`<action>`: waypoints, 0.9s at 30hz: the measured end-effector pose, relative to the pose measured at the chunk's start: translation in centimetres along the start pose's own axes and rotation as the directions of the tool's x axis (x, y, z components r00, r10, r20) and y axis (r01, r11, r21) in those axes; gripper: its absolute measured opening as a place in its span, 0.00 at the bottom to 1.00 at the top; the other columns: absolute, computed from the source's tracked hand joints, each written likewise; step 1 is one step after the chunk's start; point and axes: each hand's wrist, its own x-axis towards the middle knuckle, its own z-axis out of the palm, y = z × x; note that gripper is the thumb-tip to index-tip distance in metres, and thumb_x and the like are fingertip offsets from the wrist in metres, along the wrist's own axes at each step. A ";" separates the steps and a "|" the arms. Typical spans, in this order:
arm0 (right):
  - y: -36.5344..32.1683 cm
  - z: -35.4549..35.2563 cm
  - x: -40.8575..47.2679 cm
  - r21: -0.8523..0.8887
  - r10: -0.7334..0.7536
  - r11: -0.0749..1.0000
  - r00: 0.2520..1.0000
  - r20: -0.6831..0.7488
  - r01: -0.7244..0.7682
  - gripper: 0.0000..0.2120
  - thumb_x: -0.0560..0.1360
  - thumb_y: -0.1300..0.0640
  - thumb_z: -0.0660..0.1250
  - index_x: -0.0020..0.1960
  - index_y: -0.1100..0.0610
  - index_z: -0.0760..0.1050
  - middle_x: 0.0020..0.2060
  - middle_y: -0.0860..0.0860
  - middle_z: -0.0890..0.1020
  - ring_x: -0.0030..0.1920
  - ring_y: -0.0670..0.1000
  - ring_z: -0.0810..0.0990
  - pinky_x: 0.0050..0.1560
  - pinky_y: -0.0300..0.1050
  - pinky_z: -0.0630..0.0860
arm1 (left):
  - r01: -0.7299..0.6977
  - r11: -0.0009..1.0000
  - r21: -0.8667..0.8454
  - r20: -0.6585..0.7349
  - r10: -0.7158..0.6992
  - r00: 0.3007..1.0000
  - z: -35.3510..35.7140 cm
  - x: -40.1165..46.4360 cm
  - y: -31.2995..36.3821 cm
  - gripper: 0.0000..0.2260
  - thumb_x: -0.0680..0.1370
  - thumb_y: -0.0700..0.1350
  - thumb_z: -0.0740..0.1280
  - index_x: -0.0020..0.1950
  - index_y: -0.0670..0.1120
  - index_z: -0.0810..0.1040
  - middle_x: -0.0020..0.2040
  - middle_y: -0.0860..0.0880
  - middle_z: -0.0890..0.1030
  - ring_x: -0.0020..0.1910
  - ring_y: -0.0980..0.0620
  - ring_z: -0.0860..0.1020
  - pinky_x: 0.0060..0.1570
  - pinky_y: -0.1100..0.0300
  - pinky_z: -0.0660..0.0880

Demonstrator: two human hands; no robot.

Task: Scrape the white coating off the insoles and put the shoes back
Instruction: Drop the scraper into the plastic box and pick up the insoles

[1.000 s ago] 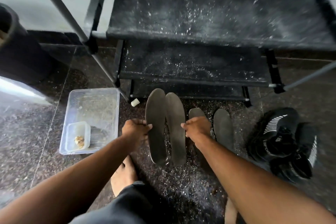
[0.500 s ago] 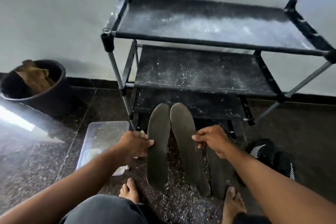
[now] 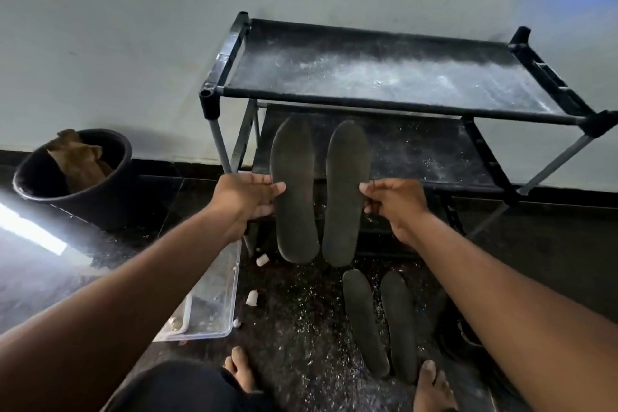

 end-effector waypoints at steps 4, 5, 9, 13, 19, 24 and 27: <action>-1.5 0.5 2.5 -0.017 -0.008 1.000 0.997 -0.081 0.007 0.05 0.75 0.65 0.73 0.41 0.64 0.79 0.33 0.57 0.82 0.29 0.52 0.76 0.38 0.48 0.78 | -0.045 0.998 0.032 -0.023 0.046 0.999 2.0 2.8 1.7 0.10 0.79 0.37 0.73 0.59 0.43 0.80 0.57 0.42 0.84 0.42 0.53 0.83 0.36 0.66 0.81; -1.8 0.7 3.0 -0.007 -0.005 1.000 0.995 -0.102 0.005 0.04 0.75 0.65 0.73 0.42 0.65 0.79 0.34 0.57 0.82 0.30 0.52 0.77 0.39 0.48 0.79 | -0.044 0.981 0.188 -0.001 0.045 0.999 2.3 3.6 2.2 0.13 0.81 0.38 0.71 0.64 0.46 0.78 0.68 0.41 0.80 0.50 0.52 0.83 0.44 0.64 0.83; -2.6 1.5 5.4 -0.025 -0.002 1.000 0.990 -0.139 -0.001 0.07 0.76 0.65 0.72 0.40 0.65 0.77 0.35 0.59 0.81 0.31 0.53 0.77 0.37 0.47 0.78 | -0.225 -0.133 0.965 0.242 0.125 0.962 3.6 5.0 4.3 0.30 0.87 0.43 0.57 0.84 0.58 0.48 0.84 0.56 0.37 0.84 0.53 0.45 0.74 0.54 0.69; -3.5 2.5 8.1 -0.075 0.027 0.996 0.987 -0.157 -0.039 0.07 0.76 0.63 0.72 0.40 0.62 0.78 0.35 0.57 0.81 0.30 0.52 0.78 0.37 0.48 0.79 | -0.136 -0.281 0.950 0.172 0.108 0.979 4.0 6.6 5.2 0.32 0.86 0.41 0.56 0.84 0.57 0.42 0.84 0.58 0.37 0.84 0.54 0.45 0.70 0.56 0.72; -5.2 3.6 10.9 -0.128 0.050 0.989 0.982 -0.183 -0.074 0.05 0.74 0.62 0.74 0.45 0.64 0.81 0.32 0.56 0.81 0.22 0.49 0.75 0.27 0.40 0.72 | -0.100 -0.520 0.848 0.212 0.160 0.964 4.2 10.1 5.4 0.37 0.83 0.51 0.64 0.85 0.54 0.43 0.84 0.56 0.53 0.79 0.52 0.64 0.48 0.56 0.71; -5.5 4.0 12.0 -0.180 0.062 0.979 0.977 -0.204 -0.100 0.06 0.74 0.62 0.74 0.47 0.64 0.81 0.32 0.56 0.81 0.22 0.49 0.75 0.24 0.37 0.70 | -0.070 -0.138 0.988 0.097 0.203 0.974 4.0 12.0 5.3 0.39 0.83 0.49 0.64 0.85 0.52 0.40 0.83 0.54 0.55 0.77 0.50 0.67 0.52 0.56 0.75; -5.6 4.0 12.7 -0.207 0.075 0.970 0.969 -0.236 -0.125 0.06 0.74 0.61 0.74 0.44 0.64 0.80 0.32 0.57 0.81 0.22 0.50 0.74 0.27 0.41 0.71 | -0.028 0.031 0.999 0.023 0.158 0.987 4.3 12.3 5.1 0.39 0.83 0.45 0.63 0.84 0.50 0.38 0.83 0.54 0.55 0.77 0.50 0.66 0.53 0.57 0.77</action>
